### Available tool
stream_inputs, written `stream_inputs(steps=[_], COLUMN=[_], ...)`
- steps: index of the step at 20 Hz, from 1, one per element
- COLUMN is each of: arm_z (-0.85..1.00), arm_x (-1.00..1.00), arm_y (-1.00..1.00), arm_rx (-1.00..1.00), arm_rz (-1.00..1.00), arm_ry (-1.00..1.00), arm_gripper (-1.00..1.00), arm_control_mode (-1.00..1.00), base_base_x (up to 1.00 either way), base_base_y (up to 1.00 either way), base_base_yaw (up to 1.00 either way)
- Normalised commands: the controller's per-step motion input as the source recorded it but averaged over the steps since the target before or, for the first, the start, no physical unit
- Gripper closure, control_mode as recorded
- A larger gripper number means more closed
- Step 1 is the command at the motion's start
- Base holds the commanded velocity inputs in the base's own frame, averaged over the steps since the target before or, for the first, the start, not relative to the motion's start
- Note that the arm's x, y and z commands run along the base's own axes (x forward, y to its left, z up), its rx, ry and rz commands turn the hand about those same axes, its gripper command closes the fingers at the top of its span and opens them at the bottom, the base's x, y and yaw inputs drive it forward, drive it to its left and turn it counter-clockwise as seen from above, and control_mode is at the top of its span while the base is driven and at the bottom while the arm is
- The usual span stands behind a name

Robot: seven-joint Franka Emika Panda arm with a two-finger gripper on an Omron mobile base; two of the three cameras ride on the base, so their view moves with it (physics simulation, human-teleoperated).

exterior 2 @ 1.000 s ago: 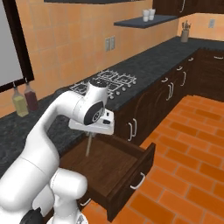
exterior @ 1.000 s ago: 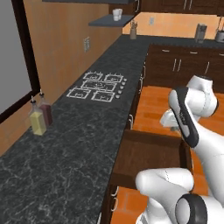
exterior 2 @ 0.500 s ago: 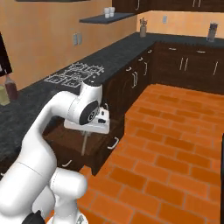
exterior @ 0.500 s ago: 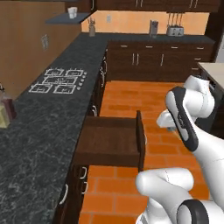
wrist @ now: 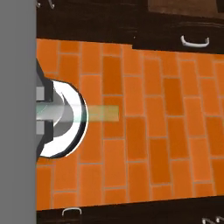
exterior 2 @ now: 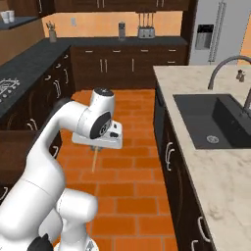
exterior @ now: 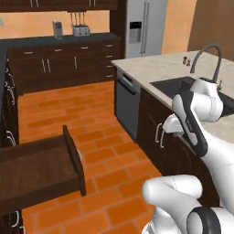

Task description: Take a straw from the drawer in front and place it inside the glass cup on the dining counter.

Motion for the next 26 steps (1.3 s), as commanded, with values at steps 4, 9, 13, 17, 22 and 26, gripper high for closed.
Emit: stream_inputs(steps=[4, 9, 13, 17, 22, 26], arm_z=[0.0, 0.0, 0.0, 0.0, 0.0, 0.0], arm_x=[0.0, 0.0, 0.0, 0.0, 0.0, 0.0], arm_y=[0.0, 0.0, 0.0, 0.0, 0.0, 0.0], arm_rx=[0.0, 0.0, 0.0, 0.0, 0.0, 0.0], arm_rz=[0.0, 0.0, 0.0, 0.0, 0.0, 0.0], arm_ry=[0.0, 0.0, 0.0, 0.0, 0.0, 0.0], arm_gripper=[1.0, 1.0, 1.0, 1.0, 1.0, 1.0], arm_control_mode=[1.0, 1.0, 1.0, 1.0, 1.0, 1.0], base_base_x=[-1.0, -1.0, -0.98, -0.15, 0.18, 0.02], base_base_y=[-0.31, -0.56, -0.68, -0.95, -1.0, -1.0], base_base_yaw=[-0.38, -0.2, -0.12, 0.01, 0.16, 0.13])
